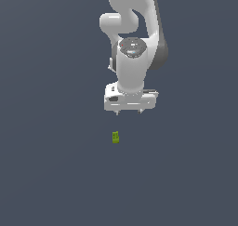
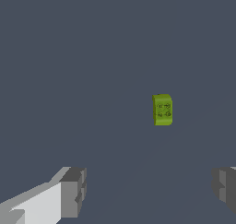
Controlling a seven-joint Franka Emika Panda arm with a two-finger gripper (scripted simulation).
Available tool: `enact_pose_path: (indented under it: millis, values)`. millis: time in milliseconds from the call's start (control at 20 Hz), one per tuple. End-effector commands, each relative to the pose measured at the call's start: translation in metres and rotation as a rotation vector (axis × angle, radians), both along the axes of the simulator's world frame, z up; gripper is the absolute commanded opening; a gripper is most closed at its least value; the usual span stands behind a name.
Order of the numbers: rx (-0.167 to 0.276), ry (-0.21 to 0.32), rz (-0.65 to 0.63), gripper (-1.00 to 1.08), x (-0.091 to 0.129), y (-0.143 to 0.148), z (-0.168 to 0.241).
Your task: Pick up the object and move it to a goal position.
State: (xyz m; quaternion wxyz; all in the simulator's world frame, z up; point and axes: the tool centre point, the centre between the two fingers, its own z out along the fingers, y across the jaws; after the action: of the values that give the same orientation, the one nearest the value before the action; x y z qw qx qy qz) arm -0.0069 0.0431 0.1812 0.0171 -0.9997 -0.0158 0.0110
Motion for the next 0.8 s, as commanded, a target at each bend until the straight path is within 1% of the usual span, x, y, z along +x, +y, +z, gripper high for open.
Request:
enact_pose_path:
  millis: [0,400,750]
  values:
    - [0.001,0.002,-0.002,1.0,0.0,0.0,0.0]
    - [-0.002,-0.001,0.004,1.0,0.004,-0.005,-0.01]
    - [-0.011,-0.009,0.021,1.0,0.018,-0.023,-0.044]
